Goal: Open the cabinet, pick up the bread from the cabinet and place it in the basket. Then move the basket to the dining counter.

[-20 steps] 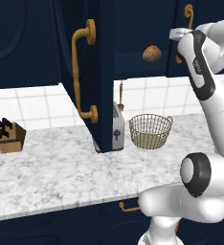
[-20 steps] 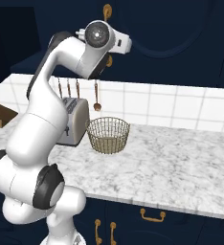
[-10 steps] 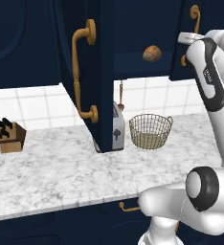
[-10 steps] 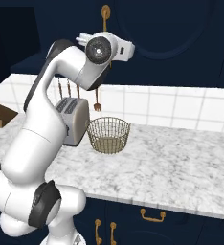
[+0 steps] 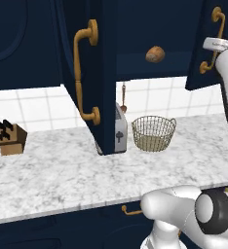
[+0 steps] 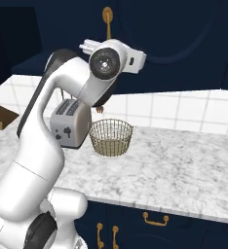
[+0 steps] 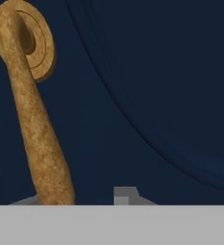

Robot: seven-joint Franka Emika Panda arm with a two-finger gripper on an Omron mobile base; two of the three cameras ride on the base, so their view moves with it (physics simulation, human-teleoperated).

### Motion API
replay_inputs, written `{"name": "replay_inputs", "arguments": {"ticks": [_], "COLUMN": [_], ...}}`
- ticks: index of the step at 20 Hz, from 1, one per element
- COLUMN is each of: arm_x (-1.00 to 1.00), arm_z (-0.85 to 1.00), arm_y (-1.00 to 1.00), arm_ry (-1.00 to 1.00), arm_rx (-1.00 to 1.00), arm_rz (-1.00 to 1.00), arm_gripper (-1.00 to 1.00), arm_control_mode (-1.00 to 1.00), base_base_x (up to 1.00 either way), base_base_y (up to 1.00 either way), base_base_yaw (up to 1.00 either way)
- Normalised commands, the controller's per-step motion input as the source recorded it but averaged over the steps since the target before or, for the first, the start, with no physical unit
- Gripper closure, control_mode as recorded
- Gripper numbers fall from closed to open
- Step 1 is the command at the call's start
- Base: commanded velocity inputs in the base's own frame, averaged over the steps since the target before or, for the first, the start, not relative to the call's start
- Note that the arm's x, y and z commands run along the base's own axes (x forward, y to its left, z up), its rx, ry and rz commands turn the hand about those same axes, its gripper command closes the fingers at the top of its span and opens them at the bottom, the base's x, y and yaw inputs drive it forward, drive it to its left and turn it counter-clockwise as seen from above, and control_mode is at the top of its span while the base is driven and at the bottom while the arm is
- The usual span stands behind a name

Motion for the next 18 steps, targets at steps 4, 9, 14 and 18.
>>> {"name": "replay_inputs", "arguments": {"ticks": [4, 9, 14, 18], "arm_x": [-1.00, -1.00, -1.00, -0.53], "arm_z": [0.38, 0.30, 0.09, -0.34], "arm_y": [-0.81, -0.89, -0.51, 0.04], "arm_ry": [0.15, 0.16, 0.16, 0.01], "arm_rx": [0.01, 0.02, 0.00, 0.00], "arm_rz": [-0.01, -0.01, -0.04, -0.11], "arm_gripper": [1.00, 1.00, -1.00, -1.00], "arm_control_mode": [-1.00, -1.00, -1.00, -1.00], "base_base_x": [0.00, 0.00, 0.00, 0.00], "base_base_y": [0.00, 0.00, 0.00, 0.00], "base_base_yaw": [0.00, 0.00, 0.00, 0.00]}}
